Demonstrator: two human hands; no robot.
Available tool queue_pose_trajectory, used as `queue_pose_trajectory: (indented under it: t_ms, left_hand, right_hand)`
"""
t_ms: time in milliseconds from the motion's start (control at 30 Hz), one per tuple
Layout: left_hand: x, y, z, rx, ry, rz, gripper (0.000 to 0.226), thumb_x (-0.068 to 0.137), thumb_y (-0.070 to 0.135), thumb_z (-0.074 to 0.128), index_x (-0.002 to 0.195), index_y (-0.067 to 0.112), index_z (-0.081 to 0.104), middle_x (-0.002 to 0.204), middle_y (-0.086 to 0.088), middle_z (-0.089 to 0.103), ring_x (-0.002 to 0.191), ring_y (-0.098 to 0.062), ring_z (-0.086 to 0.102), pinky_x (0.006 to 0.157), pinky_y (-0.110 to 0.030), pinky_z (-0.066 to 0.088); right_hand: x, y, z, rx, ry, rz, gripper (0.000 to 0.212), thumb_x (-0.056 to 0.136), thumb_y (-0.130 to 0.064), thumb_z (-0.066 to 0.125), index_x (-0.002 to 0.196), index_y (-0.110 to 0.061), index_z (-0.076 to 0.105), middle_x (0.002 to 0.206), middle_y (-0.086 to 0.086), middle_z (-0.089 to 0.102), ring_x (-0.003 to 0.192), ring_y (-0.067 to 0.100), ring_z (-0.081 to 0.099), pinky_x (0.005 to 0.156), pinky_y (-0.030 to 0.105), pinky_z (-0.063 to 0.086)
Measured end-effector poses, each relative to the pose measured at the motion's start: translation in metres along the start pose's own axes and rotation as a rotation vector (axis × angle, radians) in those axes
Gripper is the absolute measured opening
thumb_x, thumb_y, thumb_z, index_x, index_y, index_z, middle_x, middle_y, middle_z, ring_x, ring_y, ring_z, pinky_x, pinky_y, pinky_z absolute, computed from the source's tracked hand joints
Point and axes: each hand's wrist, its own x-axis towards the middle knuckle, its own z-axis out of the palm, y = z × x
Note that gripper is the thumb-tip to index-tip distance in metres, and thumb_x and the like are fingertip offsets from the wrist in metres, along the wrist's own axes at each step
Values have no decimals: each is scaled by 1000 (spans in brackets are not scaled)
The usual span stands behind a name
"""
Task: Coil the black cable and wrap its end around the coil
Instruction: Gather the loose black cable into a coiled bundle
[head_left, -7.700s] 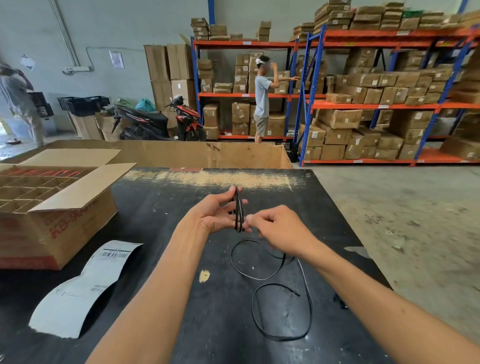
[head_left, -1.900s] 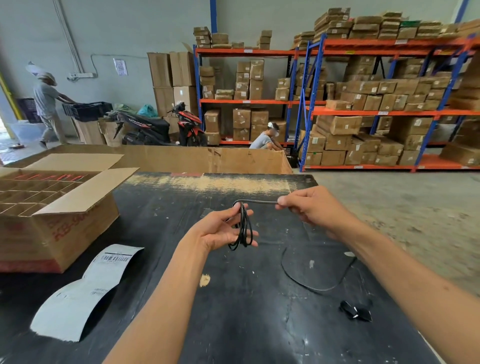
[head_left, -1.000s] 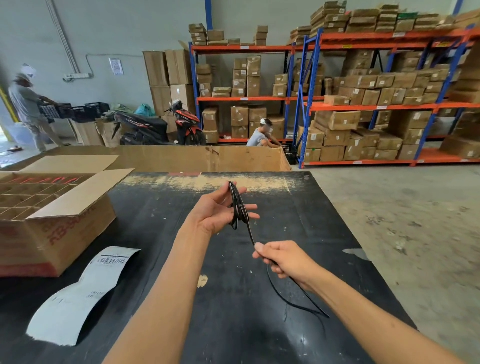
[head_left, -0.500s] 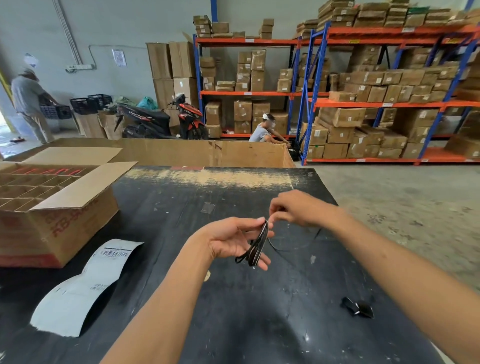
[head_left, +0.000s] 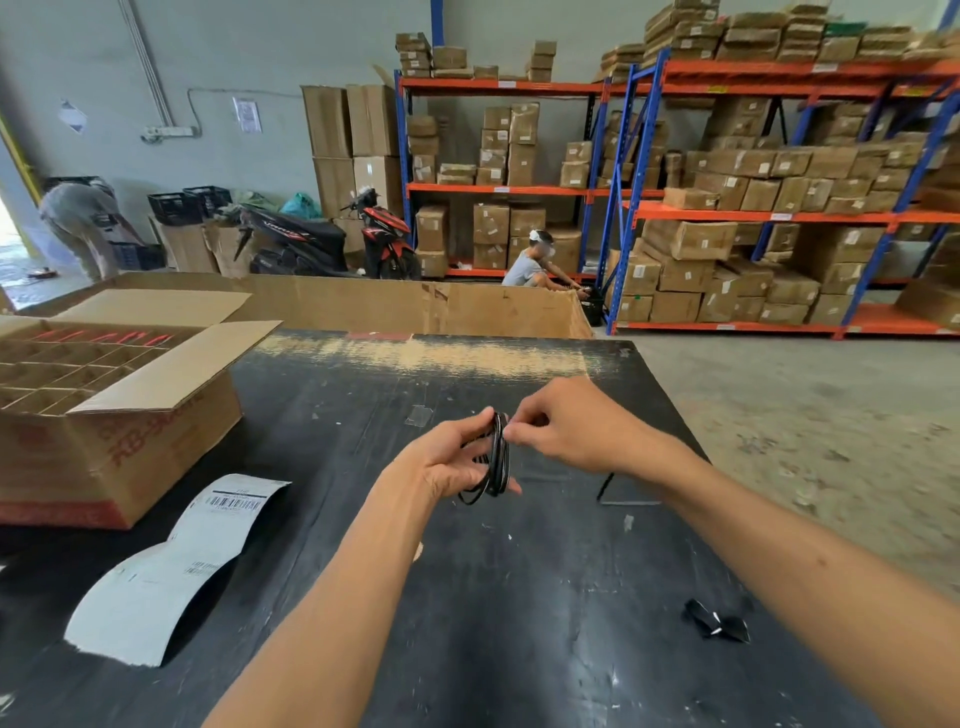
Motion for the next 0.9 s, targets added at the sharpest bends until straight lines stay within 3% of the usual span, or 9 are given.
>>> queue_pose_trajectory:
  t_ms: [133,167,233,300,433,633,700,800,900]
  left_hand:
    - [-6,11,11,-108,11,76,24,93,18,62,83,-2,70,99,-18,61,74,-42,71,64,-69,53]
    - [-8,14,13,-121,15,103,23,94,18,61,85,-2,70,101,-17,59,78,-42,70,66,-66,55]
    - [-13,20,17,-119,-6,136,23,95,20,58,95,-1,66,110,-19,56,100,-52,60,74,-73,47]
    - [-17,22,23,-138,-45,145,25,97,21,56,101,-2,63,120,-21,52,116,-66,43,76,-79,38]
    - [-19,19,41,-201,-131,174,27,99,23,52,107,-1,61,124,-19,50,121,-71,31,90,-77,31]
    - [-32,17,54,-107,-301,144,31,93,22,57,111,2,70,146,-17,45,112,-69,44,90,-76,41]
    - [-39,15,57,-21,-389,101,30,90,24,60,109,4,74,148,-15,45,115,-67,44,88,-72,44]
    - [-45,6,61,120,-465,0,32,92,25,59,113,5,73,149,-10,47,119,-64,42,94,-68,42]
    - [-48,-6,60,193,-470,-35,32,93,26,59,114,6,72,143,-10,55,118,-62,45,96,-64,44]
  right_hand:
    - [-25,3,15,230,32,94,16,91,-29,69,90,-26,85,58,-3,70,44,1,46,47,13,34]
    - [-32,7,21,305,34,122,15,92,-30,70,95,-28,85,56,-8,68,46,-1,47,50,13,36]
    - [-46,18,32,453,40,176,16,94,-31,72,105,-29,83,58,-15,68,49,0,48,54,19,41]
    - [-58,29,42,619,52,233,16,95,-31,73,108,-30,82,66,-10,72,50,8,49,50,22,41]
    - [-69,45,58,825,6,290,21,93,-47,72,110,-38,81,75,-3,70,52,10,47,48,22,36]
    - [-64,72,71,641,-53,382,28,87,-63,66,97,-43,81,65,-7,65,46,5,45,46,18,37]
    - [-56,84,65,516,-36,418,26,88,-61,66,88,-41,82,57,-7,59,42,3,43,45,19,35]
    - [-35,95,46,391,17,410,32,90,-47,73,72,-22,79,49,-8,51,40,4,37,46,23,31]
    - [-11,90,16,288,42,338,25,88,-41,78,67,-27,76,47,-12,58,41,-2,42,46,19,33]
